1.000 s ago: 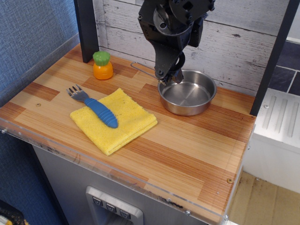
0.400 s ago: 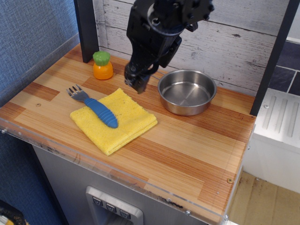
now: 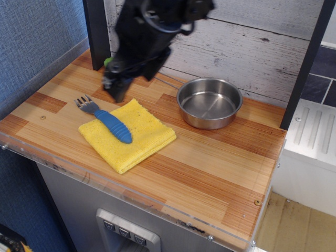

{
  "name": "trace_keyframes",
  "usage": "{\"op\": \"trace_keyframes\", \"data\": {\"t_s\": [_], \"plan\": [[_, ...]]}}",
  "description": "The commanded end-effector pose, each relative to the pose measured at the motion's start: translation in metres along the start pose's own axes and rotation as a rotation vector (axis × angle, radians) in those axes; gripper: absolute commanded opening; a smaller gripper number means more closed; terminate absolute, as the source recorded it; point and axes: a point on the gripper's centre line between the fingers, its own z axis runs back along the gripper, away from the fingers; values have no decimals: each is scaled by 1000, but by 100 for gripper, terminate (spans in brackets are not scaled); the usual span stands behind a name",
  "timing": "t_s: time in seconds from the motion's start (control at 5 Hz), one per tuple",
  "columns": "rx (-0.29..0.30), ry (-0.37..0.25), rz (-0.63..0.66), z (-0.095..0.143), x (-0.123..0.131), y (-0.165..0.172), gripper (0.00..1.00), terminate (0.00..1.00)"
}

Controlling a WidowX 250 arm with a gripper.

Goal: Place the fork in front of the pot.

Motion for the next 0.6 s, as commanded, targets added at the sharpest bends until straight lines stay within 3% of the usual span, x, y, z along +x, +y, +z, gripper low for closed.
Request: {"op": "trace_keyframes", "data": {"t_s": [0.0, 0.4], "plan": [[38, 138, 14, -35, 20, 17, 100, 0], [91, 168, -15, -69, 21, 20, 100, 0]]}}
